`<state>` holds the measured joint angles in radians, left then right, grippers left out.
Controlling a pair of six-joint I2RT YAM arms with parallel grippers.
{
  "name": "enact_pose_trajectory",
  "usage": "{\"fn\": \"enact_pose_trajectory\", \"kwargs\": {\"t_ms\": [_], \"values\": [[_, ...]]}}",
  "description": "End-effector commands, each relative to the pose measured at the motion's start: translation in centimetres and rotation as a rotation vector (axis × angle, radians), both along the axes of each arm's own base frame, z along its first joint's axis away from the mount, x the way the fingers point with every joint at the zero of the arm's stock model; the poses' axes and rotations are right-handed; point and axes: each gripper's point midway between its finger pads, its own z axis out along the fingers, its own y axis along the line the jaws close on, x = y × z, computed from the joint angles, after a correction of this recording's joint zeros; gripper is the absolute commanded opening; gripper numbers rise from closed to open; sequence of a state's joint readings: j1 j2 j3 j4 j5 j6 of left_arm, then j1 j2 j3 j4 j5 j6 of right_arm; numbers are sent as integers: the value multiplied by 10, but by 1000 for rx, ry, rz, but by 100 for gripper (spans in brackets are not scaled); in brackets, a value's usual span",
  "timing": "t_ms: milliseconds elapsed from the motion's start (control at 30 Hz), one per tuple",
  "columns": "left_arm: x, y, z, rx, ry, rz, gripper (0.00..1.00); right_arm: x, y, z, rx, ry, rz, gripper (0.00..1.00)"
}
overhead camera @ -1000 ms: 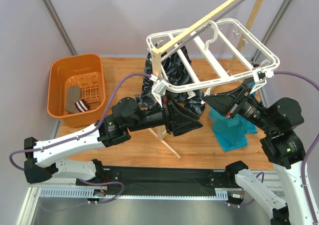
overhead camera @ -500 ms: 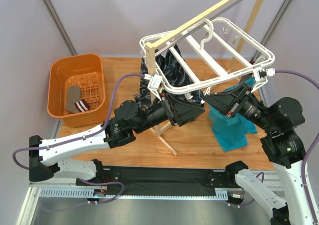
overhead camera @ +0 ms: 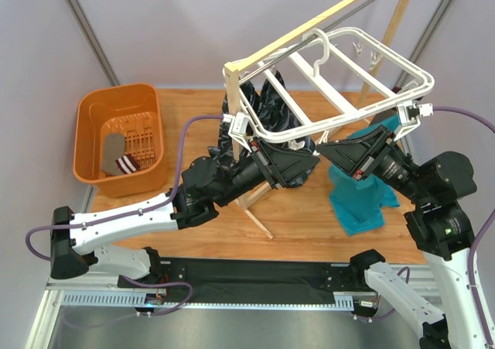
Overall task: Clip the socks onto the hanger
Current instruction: Open the clamp at the hanger.
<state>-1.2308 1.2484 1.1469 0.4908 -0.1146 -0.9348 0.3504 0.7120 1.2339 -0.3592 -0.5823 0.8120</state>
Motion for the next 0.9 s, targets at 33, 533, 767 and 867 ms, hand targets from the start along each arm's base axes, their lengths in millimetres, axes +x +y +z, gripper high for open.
{"fn": "enact_pose_trajectory", "kwargs": {"t_ms": [33, 533, 767, 867], "values": [[10, 7, 21, -95, 28, 34, 34, -23, 4, 8, 14, -21, 86, 0], [17, 9, 25, -128, 48, 69, 24, -28, 6, 4, 24, -6, 116, 0], [23, 5, 16, -115, 55, 92, 0, -29, 5, -4, 18, 13, 113, 3], [24, 0, 12, -78, 32, 101, 0, -23, -3, -14, -26, 50, 36, 28]]}}
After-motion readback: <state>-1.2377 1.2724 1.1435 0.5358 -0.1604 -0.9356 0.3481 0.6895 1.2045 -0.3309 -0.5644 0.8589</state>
